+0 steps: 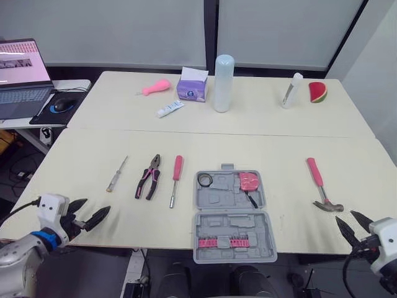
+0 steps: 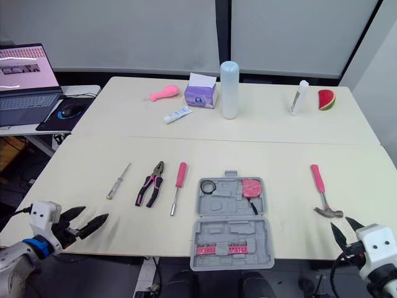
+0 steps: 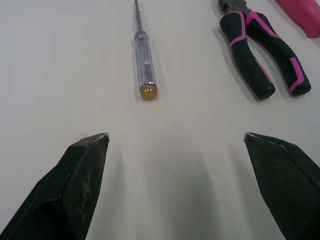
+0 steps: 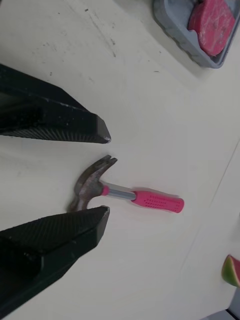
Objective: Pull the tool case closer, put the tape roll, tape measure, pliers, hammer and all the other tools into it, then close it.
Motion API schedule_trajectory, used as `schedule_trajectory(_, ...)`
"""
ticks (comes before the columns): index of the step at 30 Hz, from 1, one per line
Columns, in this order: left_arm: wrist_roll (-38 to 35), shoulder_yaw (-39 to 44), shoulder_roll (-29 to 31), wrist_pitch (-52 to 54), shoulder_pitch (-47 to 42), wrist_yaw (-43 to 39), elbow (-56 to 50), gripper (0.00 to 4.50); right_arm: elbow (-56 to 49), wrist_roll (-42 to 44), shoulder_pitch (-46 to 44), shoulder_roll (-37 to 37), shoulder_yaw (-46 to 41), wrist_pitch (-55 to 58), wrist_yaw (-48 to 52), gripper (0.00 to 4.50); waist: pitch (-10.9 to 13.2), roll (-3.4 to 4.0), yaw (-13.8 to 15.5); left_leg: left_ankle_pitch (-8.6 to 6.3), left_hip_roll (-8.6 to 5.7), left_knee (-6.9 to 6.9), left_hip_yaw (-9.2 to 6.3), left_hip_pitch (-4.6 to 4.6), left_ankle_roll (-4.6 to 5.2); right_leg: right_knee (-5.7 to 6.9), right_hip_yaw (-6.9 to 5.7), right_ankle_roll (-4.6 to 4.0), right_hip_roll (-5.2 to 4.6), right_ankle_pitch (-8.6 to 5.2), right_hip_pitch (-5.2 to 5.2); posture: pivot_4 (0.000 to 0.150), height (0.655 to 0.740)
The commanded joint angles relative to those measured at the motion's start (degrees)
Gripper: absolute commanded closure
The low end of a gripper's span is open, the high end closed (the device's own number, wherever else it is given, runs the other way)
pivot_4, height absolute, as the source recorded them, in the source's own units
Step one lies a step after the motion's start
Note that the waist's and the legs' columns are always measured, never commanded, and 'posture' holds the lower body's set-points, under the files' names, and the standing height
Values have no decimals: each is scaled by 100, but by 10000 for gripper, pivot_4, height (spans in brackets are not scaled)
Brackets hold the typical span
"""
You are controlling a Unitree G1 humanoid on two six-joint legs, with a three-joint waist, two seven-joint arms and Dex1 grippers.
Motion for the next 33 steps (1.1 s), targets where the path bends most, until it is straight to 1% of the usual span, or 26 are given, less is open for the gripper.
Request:
schedule_trajectory(1,-136,275,-45,71,167,185,-402,0,13,236,127,-82,-203,-218,8,13988,-1,-1,0,0,0,0,0,1,0,0,1,0,0,0,0,1500,7002)
schedule_trajectory(5,-161,336,-91,148,303,293,-520,0,134,288,200,-143,-159,-282,-18,1729,-4,-2,1,0,-1,0,0,3,0,0,1,0,0,0,3,1500,7002)
schedule_trajectory(6,-165,342,-93,159,330,299,-540,0,144,299,210,-152,-149,-277,-34,339,-5,-3,1,0,-1,0,1,3,0,0,1,0,0,0,3,1500,7002)
schedule_trajectory(11,-204,346,-80,205,379,345,-615,0,236,314,233,-191,-134,-297,-83,339,-6,-4,3,0,-1,-1,0,3,0,0,1,0,1,0,3,1500,7002)
schedule_trajectory(13,-188,352,-60,260,446,380,-694,0,312,274,210,-335,-218,-358,-50,339,-6,-4,3,0,-1,-1,1,3,0,0,1,0,1,0,4,1500,7002)
schedule_trajectory(15,-217,358,-61,345,541,389,-844,0,231,254,197,-581,-197,-407,102,339,-6,-4,2,0,-3,-1,5,4,0,0,4,0,1,0,4,1500,7002)
schedule_trajectory(17,-340,356,-105,557,625,460,-1181,0,-107,410,110,-935,-57,-173,330,339,-7,-4,-12,0,-1,-1,6,7,0,0,6,0,1,0,5,1500,7002)
schedule_trajectory(20,-586,363,-246,982,630,750,-1766,0,-639,755,-255,-1509,211,342,579,339,-6,-3,-18,0,2,-4,7,20,0,0,9,0,4,0,17,1500,7002)
schedule_trajectory(24,-791,339,-454,1433,456,1153,-2248,0,-1103,1264,-1204,-2406,755,1135,937,339,-10,-10,-6,0,0,-3,5,34,0,-2,10,0,7,0,35,1500,7002)
schedule_trajectory(28,-860,264,-549,1770,392,1411,-2715,0,-1084,1955,-2315,-3272,1226,1973,1408,339,-14,-20,11,0,-4,-3,-2,29,0,-14,11,0,10,0,38,1500,7002)
schedule_trajectory(31,-935,167,-668,2120,250,1788,-3168,0,-912,2191,-3065,-3601,1580,2316,1571,339,-15,-26,22,-1,-3,-3,-8,24,1,-31,10,0,9,0,44,1500,7002)
schedule_trajectory(33,-967,27,-723,2404,64,2065,-3459,0,-832,2275,-3540,-3674,1842,2499,1587,339,-15,-29,43,-1,-5,-3,-15,21,2,-38,8,-1,9,1,47,1500,7002)
